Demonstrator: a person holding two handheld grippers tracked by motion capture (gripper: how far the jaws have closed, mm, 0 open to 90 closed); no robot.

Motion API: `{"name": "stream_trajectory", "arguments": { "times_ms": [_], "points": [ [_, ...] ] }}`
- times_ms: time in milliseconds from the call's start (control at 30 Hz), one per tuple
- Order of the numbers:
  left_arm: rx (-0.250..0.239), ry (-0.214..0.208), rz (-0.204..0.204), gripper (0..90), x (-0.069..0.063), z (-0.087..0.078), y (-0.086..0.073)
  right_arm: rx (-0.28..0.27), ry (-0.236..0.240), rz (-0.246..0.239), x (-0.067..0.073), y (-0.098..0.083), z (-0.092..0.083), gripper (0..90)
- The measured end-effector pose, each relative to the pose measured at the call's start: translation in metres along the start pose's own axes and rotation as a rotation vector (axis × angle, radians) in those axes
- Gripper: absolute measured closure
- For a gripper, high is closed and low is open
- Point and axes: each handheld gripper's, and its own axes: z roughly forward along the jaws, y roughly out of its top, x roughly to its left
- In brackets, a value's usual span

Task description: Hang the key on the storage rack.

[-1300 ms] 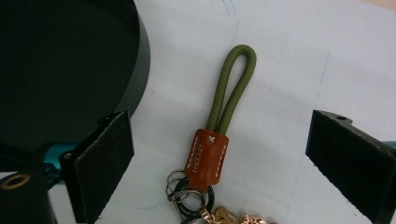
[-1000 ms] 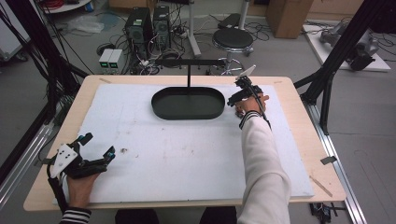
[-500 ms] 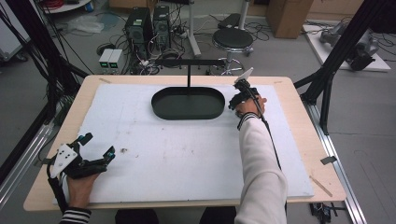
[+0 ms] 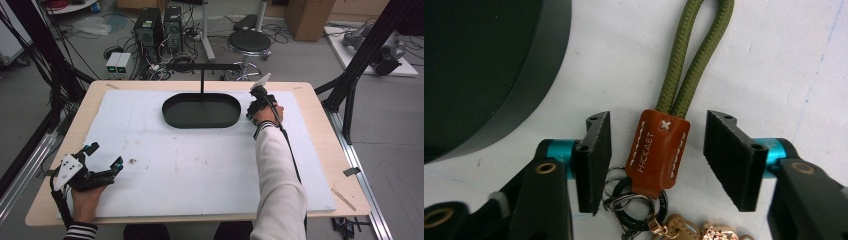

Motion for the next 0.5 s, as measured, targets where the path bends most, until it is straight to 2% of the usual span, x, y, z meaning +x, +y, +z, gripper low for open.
{"name": "stream_trajectory", "arguments": {
  "times_ms": [167,267,333,500],
  "points": [
    [-0.005,0.0,-0.004,1.7,0.0005,-0.0003,-0.0001,-0.007,-0.004,-0.004,0.0003,0.0007,0.0004,52.8],
    [-0.006,0.001,-0.009,1.7,0.0008,-0.0005,-0.0002,-0.008,-0.017,-0.016,0.0006,0.0009,-0.0003,59.8],
    [-0.003,-0.001,-0.005,1.7,0.0008,-0.0004,-0.0001,-0.006,0.002,-0.013,0.0003,0.001,-0.0004,63.9],
    [-0.005,0.001,-0.008,1.7,0.0008,-0.0003,-0.0001,-0.006,0.002,0.003,0.0018,0.002,-0.0011,72.5]
  ]
}}
